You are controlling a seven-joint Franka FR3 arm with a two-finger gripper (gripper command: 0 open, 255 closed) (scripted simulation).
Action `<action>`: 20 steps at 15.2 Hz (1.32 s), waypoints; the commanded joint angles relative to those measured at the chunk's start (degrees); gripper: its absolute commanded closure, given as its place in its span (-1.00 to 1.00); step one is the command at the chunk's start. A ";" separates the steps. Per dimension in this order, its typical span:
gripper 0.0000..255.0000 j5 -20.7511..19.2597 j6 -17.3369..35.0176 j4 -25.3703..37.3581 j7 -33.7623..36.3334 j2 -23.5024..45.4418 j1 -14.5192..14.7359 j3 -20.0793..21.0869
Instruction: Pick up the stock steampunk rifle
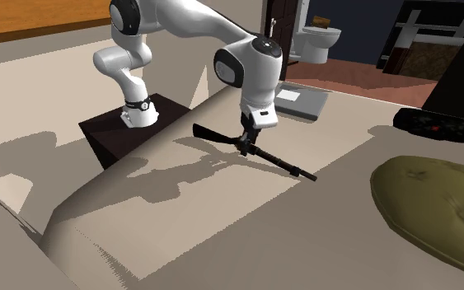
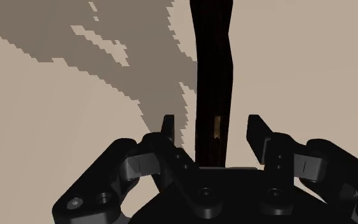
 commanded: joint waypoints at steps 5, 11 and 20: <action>1.00 0.00 0.15 -0.07 -0.02 0.05 -0.01 0.00; 1.00 -0.03 -1.19 0.95 0.07 -0.26 -0.02 -0.01; 1.00 -0.13 -7.06 5.21 0.52 -1.89 -0.08 -0.02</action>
